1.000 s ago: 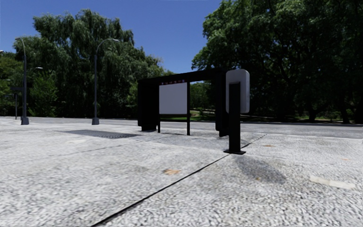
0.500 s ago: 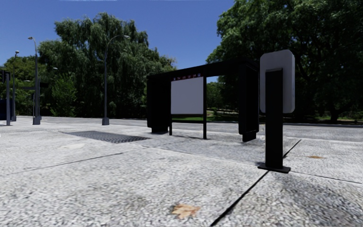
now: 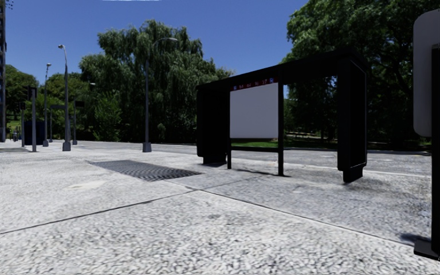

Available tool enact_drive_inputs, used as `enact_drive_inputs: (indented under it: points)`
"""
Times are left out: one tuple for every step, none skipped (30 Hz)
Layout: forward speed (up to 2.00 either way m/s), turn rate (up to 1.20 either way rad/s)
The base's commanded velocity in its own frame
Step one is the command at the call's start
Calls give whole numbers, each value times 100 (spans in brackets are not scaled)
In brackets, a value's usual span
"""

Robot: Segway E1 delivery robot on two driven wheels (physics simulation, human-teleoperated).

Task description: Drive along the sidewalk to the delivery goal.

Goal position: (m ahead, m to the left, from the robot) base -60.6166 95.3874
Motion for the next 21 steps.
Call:
enact_drive_inputs:
  points:
    - [200,34]
    - [200,34]
    - [200,34]
    - [200,34]
    - [200,34]
    - [200,34]
    - [200,34]
    - [200,34]
    - [200,34]
    - [200,34]
    - [200,34]
    - [200,34]
    - [200,34]
    - [200,34]
    - [200,34]
    - [200,34]
    - [200,34]
    - [200,34]
    - [200,35]
    - [200,35]
    - [200,35]
